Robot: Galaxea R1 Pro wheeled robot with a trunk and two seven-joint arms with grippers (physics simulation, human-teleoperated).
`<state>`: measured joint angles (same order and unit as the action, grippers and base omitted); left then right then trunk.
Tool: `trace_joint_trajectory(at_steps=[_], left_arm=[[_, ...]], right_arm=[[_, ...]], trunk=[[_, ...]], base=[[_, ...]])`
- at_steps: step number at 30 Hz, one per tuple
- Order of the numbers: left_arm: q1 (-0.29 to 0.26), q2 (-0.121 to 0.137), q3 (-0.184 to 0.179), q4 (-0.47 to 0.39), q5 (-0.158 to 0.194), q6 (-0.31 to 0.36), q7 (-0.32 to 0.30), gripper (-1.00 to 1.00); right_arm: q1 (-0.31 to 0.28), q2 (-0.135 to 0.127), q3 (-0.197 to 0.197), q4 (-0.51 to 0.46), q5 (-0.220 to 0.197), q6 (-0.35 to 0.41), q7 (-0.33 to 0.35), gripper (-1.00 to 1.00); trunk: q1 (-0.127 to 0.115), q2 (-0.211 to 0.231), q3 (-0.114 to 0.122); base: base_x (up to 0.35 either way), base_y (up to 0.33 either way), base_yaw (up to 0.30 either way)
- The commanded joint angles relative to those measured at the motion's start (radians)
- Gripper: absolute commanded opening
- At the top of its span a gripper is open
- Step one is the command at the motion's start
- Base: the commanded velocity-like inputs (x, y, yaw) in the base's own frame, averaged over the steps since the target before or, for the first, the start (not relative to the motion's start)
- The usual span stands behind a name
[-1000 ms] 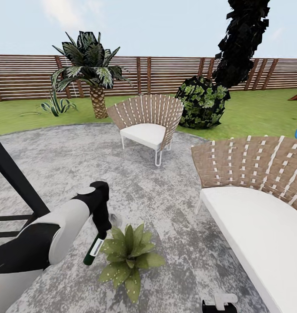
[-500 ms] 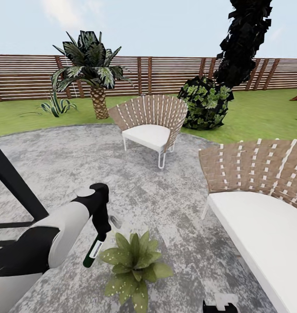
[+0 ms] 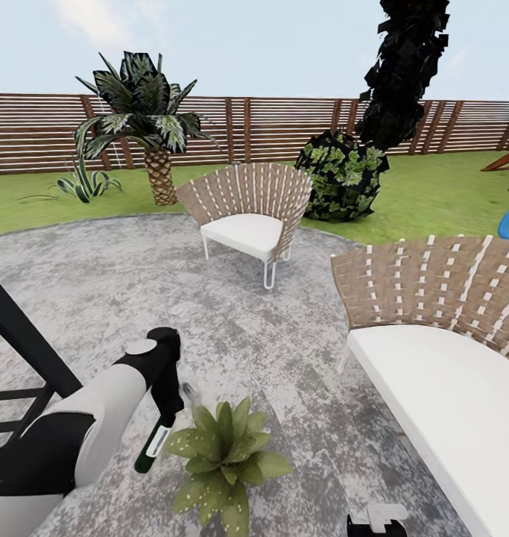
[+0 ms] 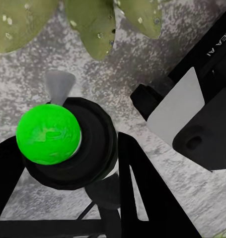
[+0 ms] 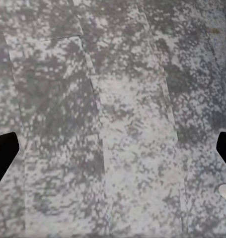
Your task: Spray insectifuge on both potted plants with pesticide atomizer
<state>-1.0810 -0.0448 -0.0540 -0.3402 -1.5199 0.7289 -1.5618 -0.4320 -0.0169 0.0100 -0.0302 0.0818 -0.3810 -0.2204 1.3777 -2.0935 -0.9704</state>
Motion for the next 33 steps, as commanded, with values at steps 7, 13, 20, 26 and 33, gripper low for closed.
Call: trace_joint_trajectory(at_steps=[7,13,20,26,33], left_arm=[[-0.005,-0.014,-0.003,-0.015,-0.006,-0.046,-0.009,-1.00],[-0.004,-0.036,0.000,-0.014,-0.002,-0.044,-0.009,-1.00],[-0.004,-0.041,0.001,-0.014,-0.003,-0.042,-0.009,-1.00],[-0.004,-0.041,0.004,-0.013,-0.002,-0.042,-0.009,-1.00],[-0.003,-0.041,0.003,-0.012,-0.002,-0.042,-0.009,-1.00]], right_arm=[[-0.001,0.000,0.001,0.001,0.009,-0.001,-0.007,1.00],[-0.001,0.000,0.001,0.001,0.010,-0.001,-0.007,1.00],[-0.001,0.000,0.001,0.001,0.010,-0.001,-0.007,1.00],[-0.001,0.000,0.001,0.001,0.010,-0.001,-0.005,1.00],[-0.001,0.000,0.001,0.001,0.010,-0.001,-0.005,1.00]], trunk=[[0.000,0.000,-0.001],[0.000,0.000,-0.001],[0.000,0.000,-0.001],[0.000,0.000,0.001],[0.000,0.000,0.004]], base=[[0.000,0.000,-0.001],[0.000,0.000,0.000],[0.014,0.000,-0.016],[0.000,-0.011,-0.247],[0.000,-0.197,-0.288]])
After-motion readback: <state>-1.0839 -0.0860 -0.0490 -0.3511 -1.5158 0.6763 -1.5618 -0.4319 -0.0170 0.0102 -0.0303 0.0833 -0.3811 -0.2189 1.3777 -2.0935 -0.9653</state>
